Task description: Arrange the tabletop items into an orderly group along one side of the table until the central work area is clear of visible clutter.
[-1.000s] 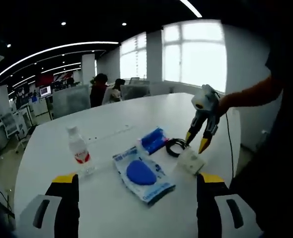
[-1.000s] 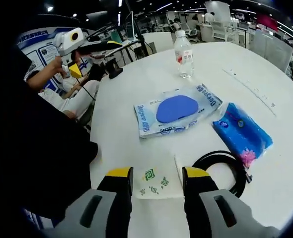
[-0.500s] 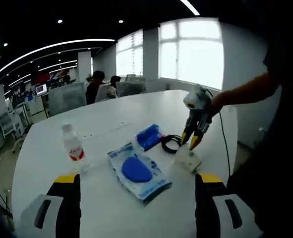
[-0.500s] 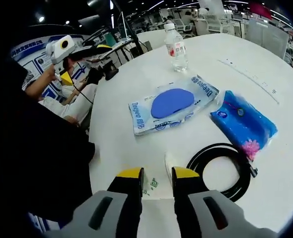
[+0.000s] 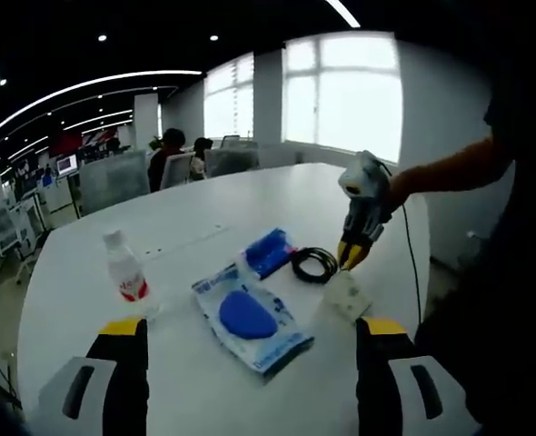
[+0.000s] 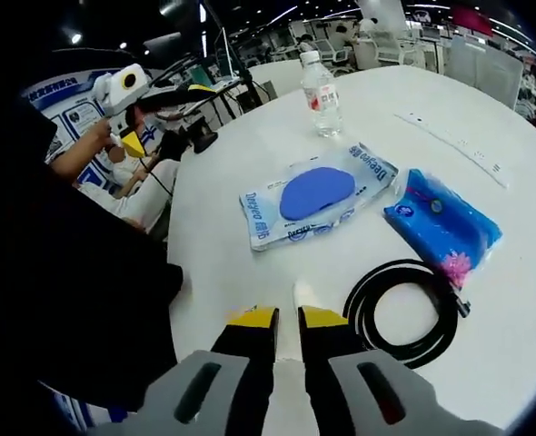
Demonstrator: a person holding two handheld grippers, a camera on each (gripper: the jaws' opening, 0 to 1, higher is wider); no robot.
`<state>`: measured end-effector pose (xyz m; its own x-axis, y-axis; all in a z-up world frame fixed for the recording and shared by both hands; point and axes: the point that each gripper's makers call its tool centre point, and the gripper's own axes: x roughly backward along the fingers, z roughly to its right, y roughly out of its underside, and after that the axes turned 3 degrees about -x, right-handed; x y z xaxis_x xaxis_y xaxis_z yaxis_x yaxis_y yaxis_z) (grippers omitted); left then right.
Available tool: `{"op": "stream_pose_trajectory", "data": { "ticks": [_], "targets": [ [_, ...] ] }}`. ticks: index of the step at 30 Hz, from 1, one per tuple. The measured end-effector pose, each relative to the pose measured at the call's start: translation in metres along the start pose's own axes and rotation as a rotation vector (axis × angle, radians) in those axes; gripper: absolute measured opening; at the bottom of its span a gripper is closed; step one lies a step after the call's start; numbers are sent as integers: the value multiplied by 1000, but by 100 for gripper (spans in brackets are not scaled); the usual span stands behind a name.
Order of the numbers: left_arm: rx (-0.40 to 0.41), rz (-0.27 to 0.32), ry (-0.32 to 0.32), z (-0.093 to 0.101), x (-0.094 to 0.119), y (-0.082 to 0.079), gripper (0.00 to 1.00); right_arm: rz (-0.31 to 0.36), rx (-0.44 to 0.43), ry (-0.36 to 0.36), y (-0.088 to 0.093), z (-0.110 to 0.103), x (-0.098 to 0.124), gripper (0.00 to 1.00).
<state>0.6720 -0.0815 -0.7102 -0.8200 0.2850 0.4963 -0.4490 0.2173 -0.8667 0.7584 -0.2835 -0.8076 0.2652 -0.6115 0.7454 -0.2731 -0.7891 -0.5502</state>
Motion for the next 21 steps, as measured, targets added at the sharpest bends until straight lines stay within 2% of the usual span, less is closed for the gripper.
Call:
{"op": "stream_pose_trajectory", "data": {
  "ticks": [1, 6, 10, 13, 15, 20, 21],
  "targets": [
    [-1, 3, 2, 0, 0, -1, 94, 0, 1, 2, 0, 1, 0, 17],
    [1, 15, 2, -1, -1, -4, 93, -10, -22, 4, 5, 6, -3, 24],
    [13, 13, -2, -1, 0, -1, 93, -32, -32, -25, 9, 5, -9, 25],
    [43, 27, -7, -3, 1, -1, 92, -57, -18, -41, 12, 6, -15, 24],
    [44, 31, -13, -4, 2, -2, 92, -64, -21, -62, 13, 5, -16, 17],
    [38, 30, -24, -7, 5, -2, 91, -68, -4, -90, 12, 2, -16, 16],
    [37, 28, -24, -7, 5, -2, 91, -67, 0, -93, 12, 1, -16, 13]
  ]
}}
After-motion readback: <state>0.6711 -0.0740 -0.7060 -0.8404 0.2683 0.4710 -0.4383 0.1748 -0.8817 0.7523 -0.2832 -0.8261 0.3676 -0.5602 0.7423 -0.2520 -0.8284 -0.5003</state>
